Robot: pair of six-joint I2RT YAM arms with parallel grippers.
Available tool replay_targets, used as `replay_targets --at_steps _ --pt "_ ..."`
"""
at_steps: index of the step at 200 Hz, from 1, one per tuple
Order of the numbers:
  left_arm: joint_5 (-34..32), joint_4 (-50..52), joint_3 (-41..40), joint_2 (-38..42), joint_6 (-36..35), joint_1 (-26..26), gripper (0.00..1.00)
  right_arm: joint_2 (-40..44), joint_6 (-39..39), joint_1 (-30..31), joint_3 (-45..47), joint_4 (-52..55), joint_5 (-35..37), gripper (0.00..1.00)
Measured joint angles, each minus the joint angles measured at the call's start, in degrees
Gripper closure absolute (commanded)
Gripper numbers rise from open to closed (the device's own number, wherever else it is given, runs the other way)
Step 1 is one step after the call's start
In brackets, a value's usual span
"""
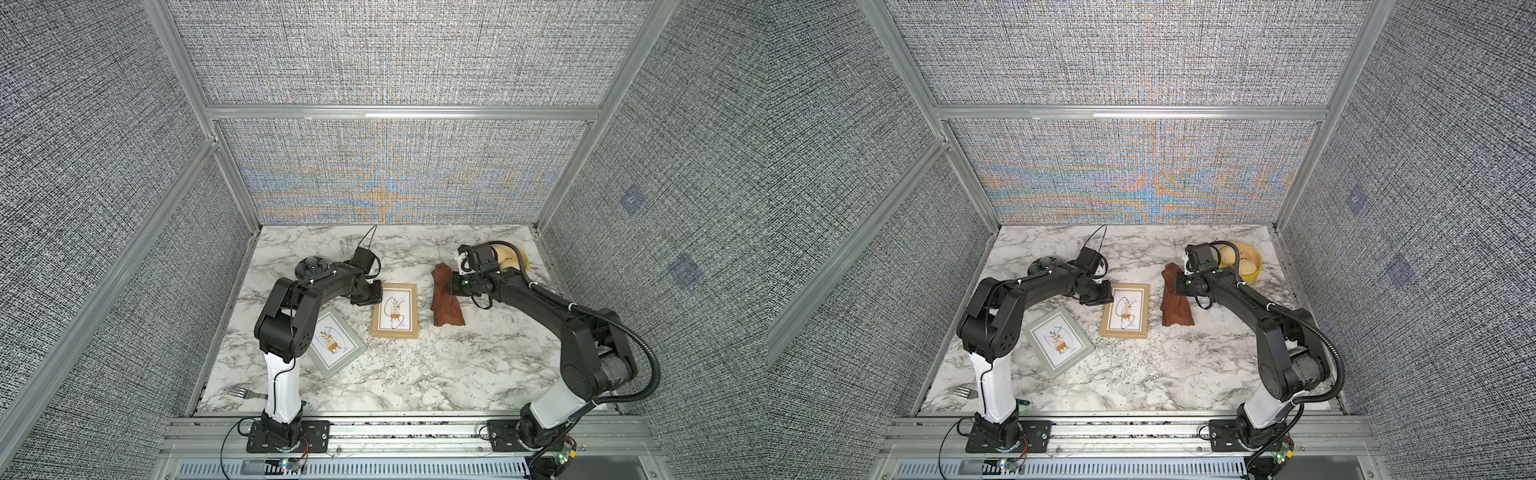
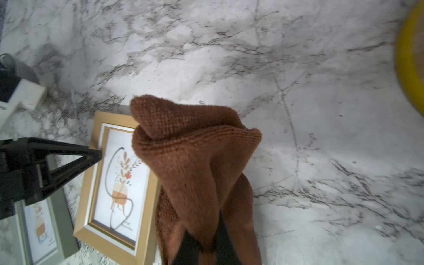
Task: Wipe the picture frame with a cloth
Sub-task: Move the picture frame to the center of the board.
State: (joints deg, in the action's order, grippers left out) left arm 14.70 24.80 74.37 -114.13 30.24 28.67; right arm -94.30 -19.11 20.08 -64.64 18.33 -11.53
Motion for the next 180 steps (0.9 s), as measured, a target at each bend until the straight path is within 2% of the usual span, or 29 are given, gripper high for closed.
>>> replay_targets --at_steps 29,55,105,138,151,159,180 --pt "-1.0 -2.8 -3.4 2.2 4.0 1.6 0.75 -1.9 3.2 3.9 -0.6 -1.2 -6.6 1.0" --pt "-1.4 -4.7 -4.7 2.8 6.2 1.7 0.75 -5.2 2.3 5.1 -0.5 -2.9 -9.3 1.0" --pt "-1.9 -6.3 -5.6 3.0 7.7 1.8 0.77 -10.8 -1.1 5.5 -1.1 -2.8 -9.7 0.77" --pt "-1.8 -6.9 -6.0 2.9 8.9 1.8 0.78 -12.0 -0.7 6.1 -2.0 -1.6 -8.0 0.69" --pt "-1.7 -7.1 -6.2 2.9 9.2 1.8 0.78 -12.0 -0.6 6.2 -2.0 -1.3 -7.7 0.69" --pt "-1.7 -7.4 -6.4 2.9 9.2 1.8 0.79 -11.8 -0.7 6.2 -2.0 -1.1 -7.6 0.73" --pt "-1.7 -7.8 -6.7 2.9 9.4 1.8 0.79 -11.3 -0.5 6.6 -2.0 -1.0 -7.2 0.96"
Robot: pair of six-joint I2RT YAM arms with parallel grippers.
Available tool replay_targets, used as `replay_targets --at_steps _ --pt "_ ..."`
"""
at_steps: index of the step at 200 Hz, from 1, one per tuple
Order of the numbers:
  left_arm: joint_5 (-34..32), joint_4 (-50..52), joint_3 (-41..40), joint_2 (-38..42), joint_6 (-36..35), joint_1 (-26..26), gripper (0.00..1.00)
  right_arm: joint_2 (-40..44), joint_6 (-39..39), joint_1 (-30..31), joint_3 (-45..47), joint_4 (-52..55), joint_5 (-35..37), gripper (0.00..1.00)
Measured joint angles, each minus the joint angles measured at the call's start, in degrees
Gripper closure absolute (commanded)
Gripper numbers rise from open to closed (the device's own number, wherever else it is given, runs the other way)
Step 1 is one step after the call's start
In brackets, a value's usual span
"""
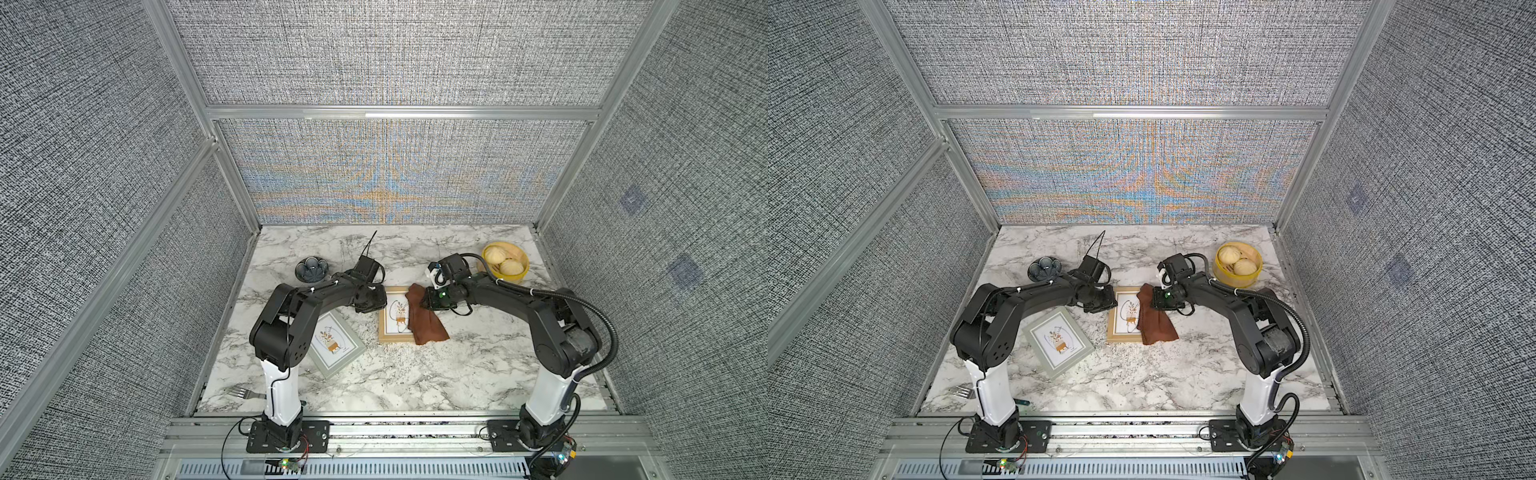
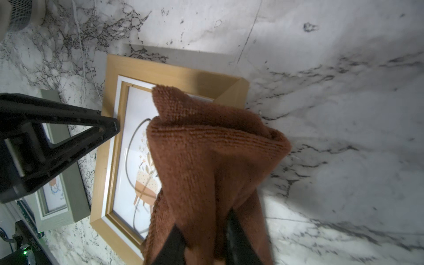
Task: Wipe the picture frame with a cloth
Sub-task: Move the picture frame to the center of the board, then wipe the dirt from the picture frame.
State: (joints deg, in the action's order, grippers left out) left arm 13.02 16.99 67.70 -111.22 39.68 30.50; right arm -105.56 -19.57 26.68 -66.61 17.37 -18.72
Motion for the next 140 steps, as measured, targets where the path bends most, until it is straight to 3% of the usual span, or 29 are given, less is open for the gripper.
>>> replay_targets --at_steps 4,64,140 --pt "0.0 -0.1 -0.1 0.0 0.0 0.0 0.79 0.0 0.0 0.1 0.0 0.0 0.1 1.0" --pt "-0.4 -1.4 -1.5 0.2 1.5 0.1 0.83 -0.3 -0.2 1.3 2.0 -1.5 1.7 1.0" --pt "-0.5 -3.1 -2.6 0.0 2.3 0.1 0.85 12.5 0.9 5.3 22.0 -13.5 -0.3 1.0"
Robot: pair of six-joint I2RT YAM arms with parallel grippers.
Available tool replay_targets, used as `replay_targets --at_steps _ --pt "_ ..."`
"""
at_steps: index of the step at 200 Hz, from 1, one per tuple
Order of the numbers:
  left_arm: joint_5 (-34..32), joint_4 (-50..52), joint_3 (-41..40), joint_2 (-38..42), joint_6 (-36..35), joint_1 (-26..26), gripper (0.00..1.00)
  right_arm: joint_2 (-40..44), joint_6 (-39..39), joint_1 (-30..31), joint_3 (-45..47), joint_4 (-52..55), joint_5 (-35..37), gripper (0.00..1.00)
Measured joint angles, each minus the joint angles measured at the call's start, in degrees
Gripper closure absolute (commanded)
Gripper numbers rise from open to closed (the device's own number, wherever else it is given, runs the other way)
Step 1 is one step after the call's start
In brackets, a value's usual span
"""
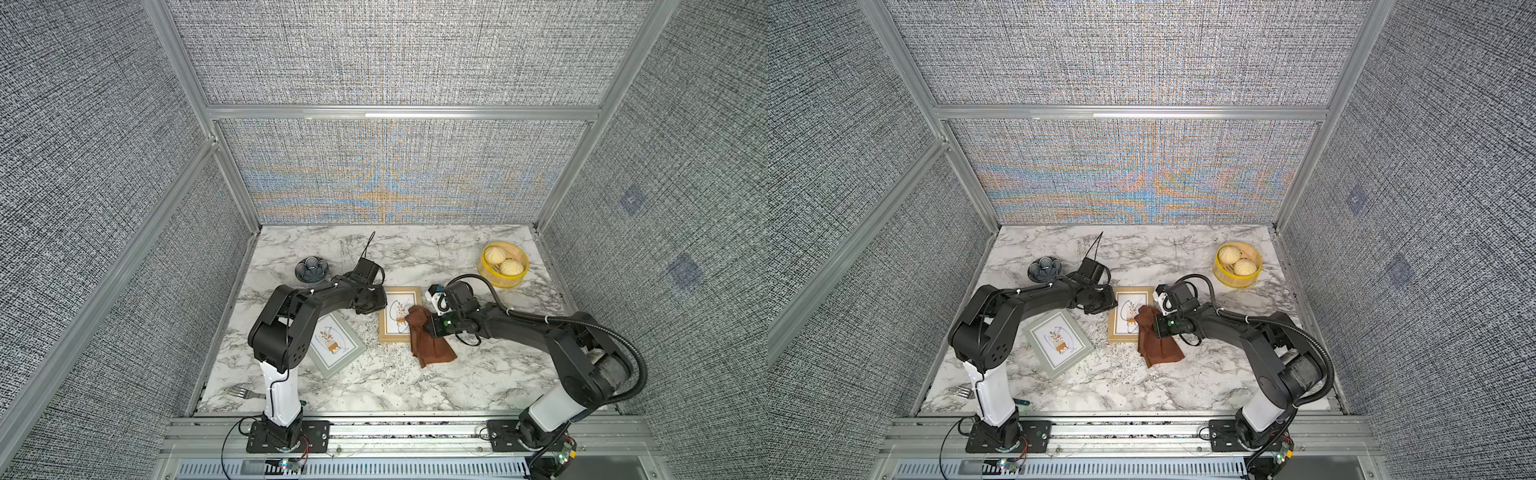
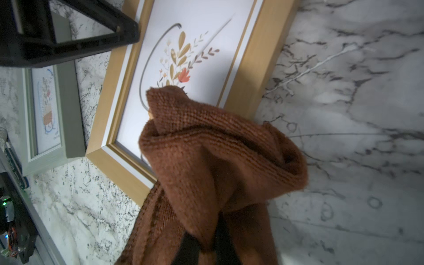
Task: Wipe the picture frame with a cloth
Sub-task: Wipe the dirt from the picture frame.
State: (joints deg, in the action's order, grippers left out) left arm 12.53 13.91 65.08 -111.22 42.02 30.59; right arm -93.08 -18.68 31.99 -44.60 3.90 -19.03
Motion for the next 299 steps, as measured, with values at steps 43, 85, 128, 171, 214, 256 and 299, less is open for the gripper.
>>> replay_targets --at_steps 43,85,128,171,214,256,299 --pt "-0.3 -0.8 0.7 -1.1 -4.0 -0.3 0.86 -7.1 -0.5 -3.1 -7.8 1.6 -3.4 1.0" --pt "-0.9 -0.3 1.9 -2.0 -8.0 -0.4 0.89 -17.7 -0.9 -7.2 -21.7 1.5 -1.5 1.0" --pt "-1.0 -0.4 1.8 -1.9 -7.7 -0.4 0.89 -21.3 0.5 -8.7 -26.4 0.8 -1.3 1.0" --pt "-1.7 2.2 3.7 -2.5 -4.3 -0.2 0.9 -11.9 3.8 -5.2 -13.5 -0.5 -2.3 1.0" --pt "-2.0 2.1 3.6 -2.4 -2.6 -0.2 0.9 -0.4 3.5 -1.3 0.5 -1.1 -6.4 1.0" --pt "-2.5 0.9 2.8 -1.9 -3.0 -0.1 0.9 -5.5 3.3 -2.8 -6.6 3.6 -7.8 1.0" --pt "-3.1 -0.1 2.0 -1.5 -3.9 -0.2 0.91 -16.3 1.4 -7.2 -20.0 1.9 -5.3 1.0"
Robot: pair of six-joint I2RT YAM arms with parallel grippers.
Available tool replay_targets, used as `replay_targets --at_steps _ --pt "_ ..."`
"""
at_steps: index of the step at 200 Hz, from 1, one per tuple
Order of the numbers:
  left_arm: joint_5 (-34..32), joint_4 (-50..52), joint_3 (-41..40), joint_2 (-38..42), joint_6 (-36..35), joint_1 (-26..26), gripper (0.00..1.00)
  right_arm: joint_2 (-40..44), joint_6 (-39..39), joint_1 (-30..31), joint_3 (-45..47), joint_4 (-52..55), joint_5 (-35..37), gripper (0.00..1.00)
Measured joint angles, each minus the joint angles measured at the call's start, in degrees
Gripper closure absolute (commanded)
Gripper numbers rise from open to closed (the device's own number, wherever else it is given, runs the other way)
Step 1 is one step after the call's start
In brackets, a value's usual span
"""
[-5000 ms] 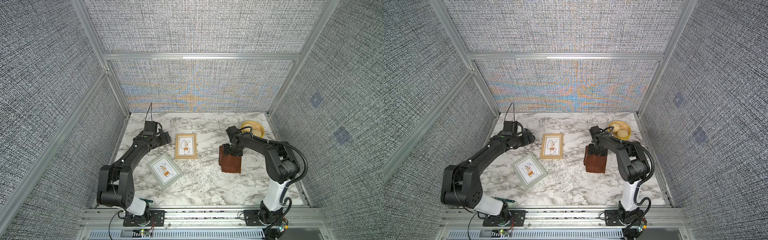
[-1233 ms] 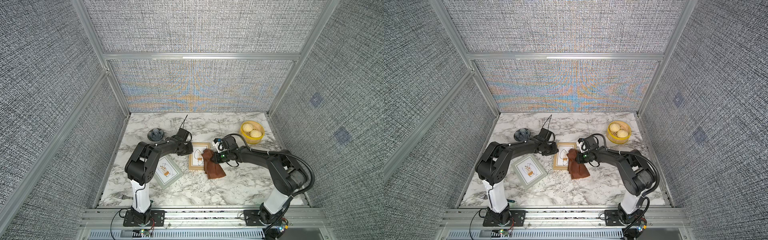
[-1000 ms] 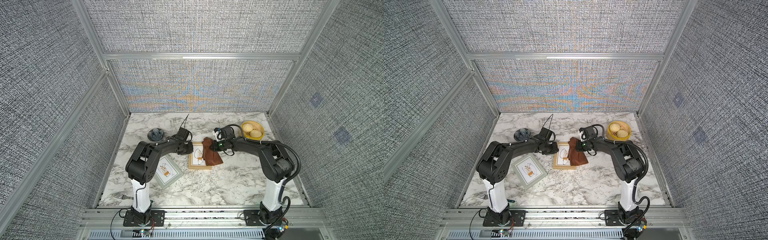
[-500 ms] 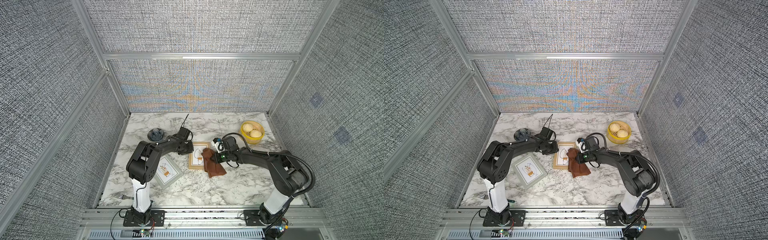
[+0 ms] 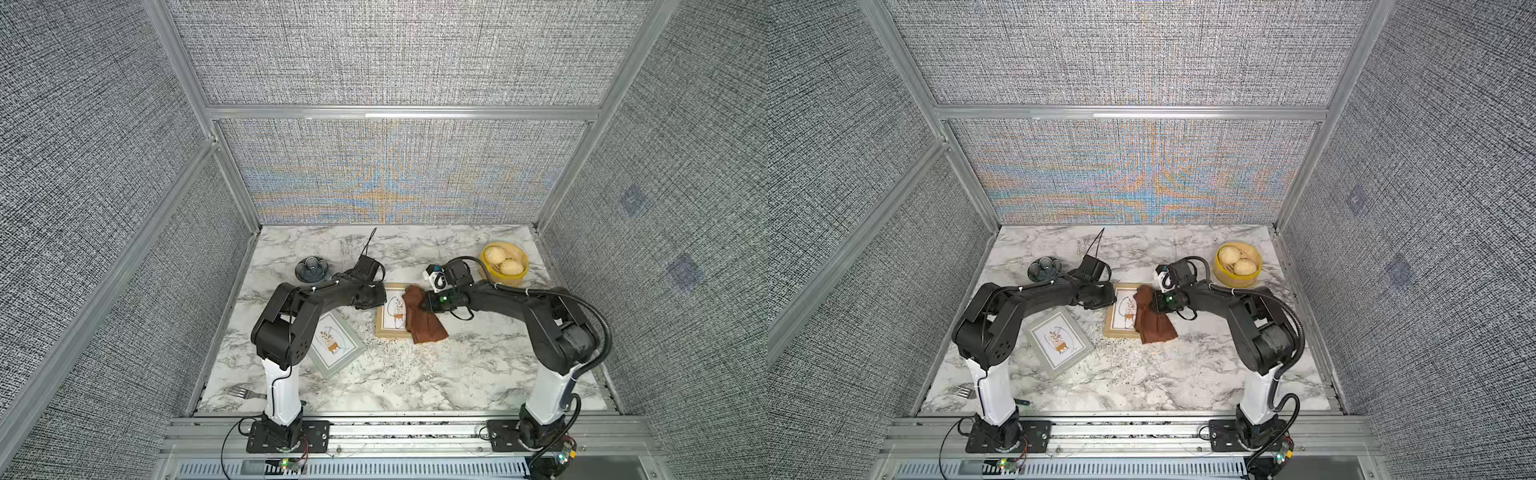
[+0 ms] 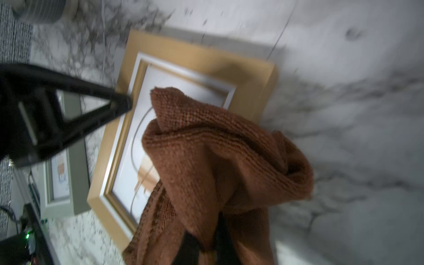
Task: Wipe the picture frame with a cloth
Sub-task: Wipe the dirt from the picture frame.
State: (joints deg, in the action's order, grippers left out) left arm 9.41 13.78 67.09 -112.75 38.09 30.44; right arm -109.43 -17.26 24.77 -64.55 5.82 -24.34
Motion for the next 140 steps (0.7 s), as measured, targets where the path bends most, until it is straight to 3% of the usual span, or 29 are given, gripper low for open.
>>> replay_targets --at_steps 36,64,96,140 --pt "-0.3 0.0 0.0 0.0 -0.1 0.0 0.91 -8.5 0.9 -1.2 -13.9 2.6 2.1 1.0" --pt "-0.4 0.0 0.0 0.0 0.5 0.0 0.92 -10.6 1.8 -0.8 -17.0 3.8 2.3 1.0" --pt "-0.4 0.0 0.0 0.0 1.8 0.0 0.93 -5.0 3.5 1.2 -8.1 2.9 2.2 1.0" --pt "-0.4 -0.2 0.0 -0.1 3.3 0.0 0.93 7.3 5.6 4.4 10.8 -1.1 -4.6 1.0"
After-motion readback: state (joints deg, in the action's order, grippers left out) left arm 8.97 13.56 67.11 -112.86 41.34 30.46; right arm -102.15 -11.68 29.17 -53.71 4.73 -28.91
